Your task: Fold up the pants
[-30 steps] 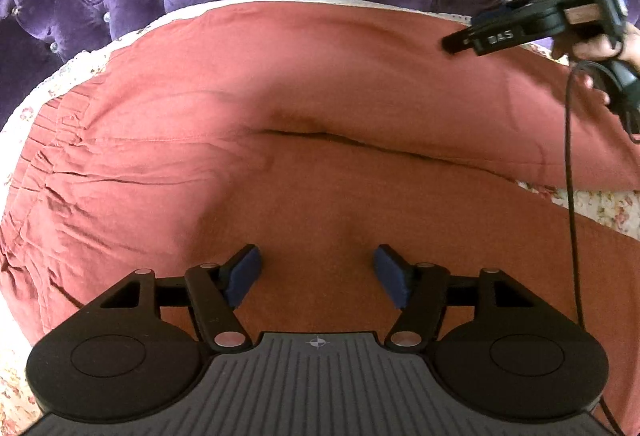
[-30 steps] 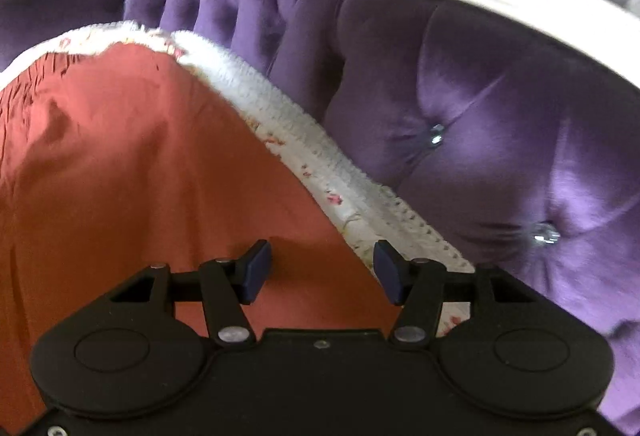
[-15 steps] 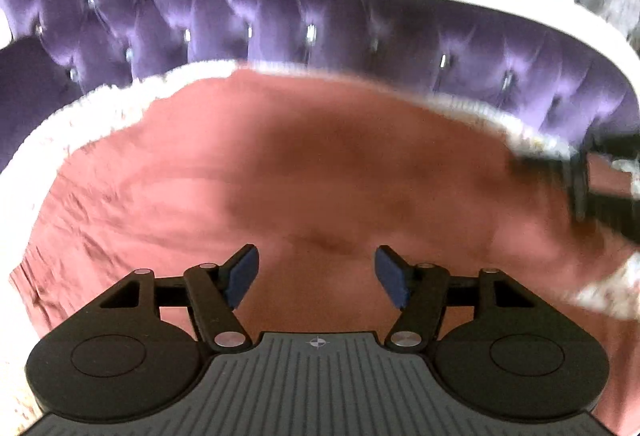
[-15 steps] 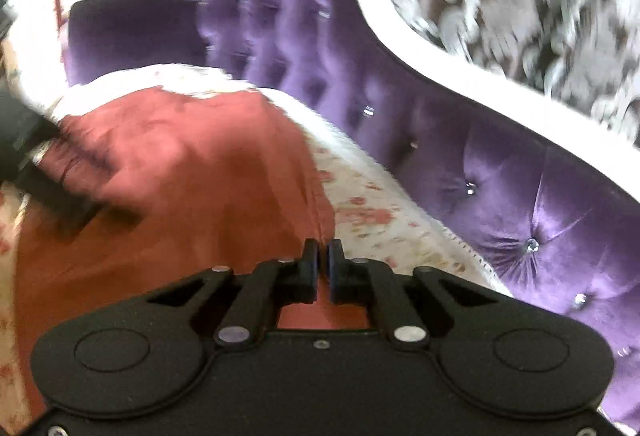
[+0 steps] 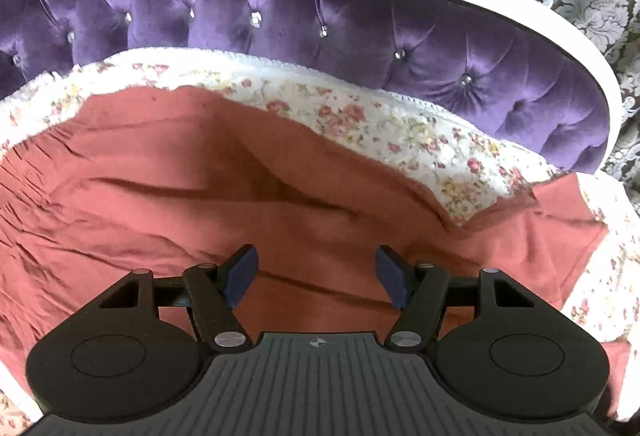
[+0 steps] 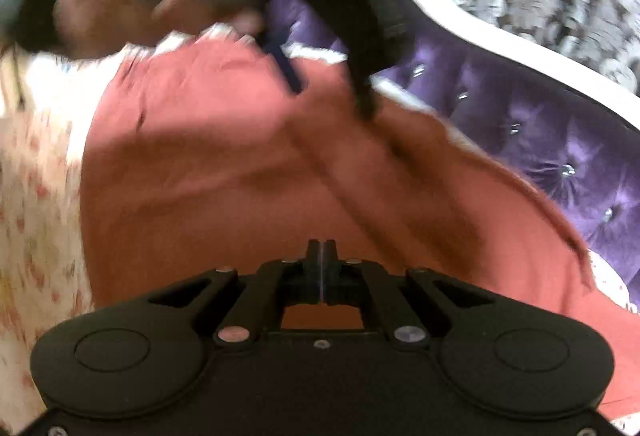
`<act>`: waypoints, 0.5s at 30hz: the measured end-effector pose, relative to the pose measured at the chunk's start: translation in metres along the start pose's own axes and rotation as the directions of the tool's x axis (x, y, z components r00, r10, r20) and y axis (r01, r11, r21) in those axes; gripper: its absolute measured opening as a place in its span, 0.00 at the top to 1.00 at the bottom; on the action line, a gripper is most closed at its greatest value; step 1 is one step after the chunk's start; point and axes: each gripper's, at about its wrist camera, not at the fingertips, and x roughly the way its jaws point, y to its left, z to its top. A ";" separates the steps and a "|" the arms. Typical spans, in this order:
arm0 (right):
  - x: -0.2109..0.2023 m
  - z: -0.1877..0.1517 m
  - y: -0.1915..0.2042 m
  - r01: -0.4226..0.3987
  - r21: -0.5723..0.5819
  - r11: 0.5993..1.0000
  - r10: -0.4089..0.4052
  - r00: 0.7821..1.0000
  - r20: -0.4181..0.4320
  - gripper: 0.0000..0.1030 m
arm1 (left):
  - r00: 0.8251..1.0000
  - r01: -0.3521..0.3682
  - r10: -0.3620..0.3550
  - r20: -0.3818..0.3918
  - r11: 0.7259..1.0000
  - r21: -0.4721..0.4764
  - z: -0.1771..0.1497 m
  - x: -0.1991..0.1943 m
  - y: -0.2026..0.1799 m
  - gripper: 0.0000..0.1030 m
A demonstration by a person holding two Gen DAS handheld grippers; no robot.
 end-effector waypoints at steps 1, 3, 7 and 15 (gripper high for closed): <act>-0.004 0.006 -0.014 0.016 0.020 1.000 -0.017 0.999 0.032 0.92 | 1.000 -0.010 0.010 0.013 1.000 0.004 -0.002 -0.004 0.001 0.38; -0.009 0.019 -0.041 0.066 0.052 0.996 -0.071 0.993 0.091 0.52 | 0.999 -0.027 0.026 0.029 1.000 0.008 -0.003 -0.008 0.003 0.38; -0.008 0.046 -0.080 0.093 0.065 0.994 -0.104 0.974 0.202 0.13 | 0.999 -0.039 0.040 0.029 0.999 -0.017 -0.001 -0.008 0.015 0.38; 0.046 0.055 -0.081 -0.031 -0.023 0.999 0.030 0.997 -0.064 0.88 | 1.000 0.008 -0.008 0.016 0.999 -0.053 0.005 -0.005 0.023 0.38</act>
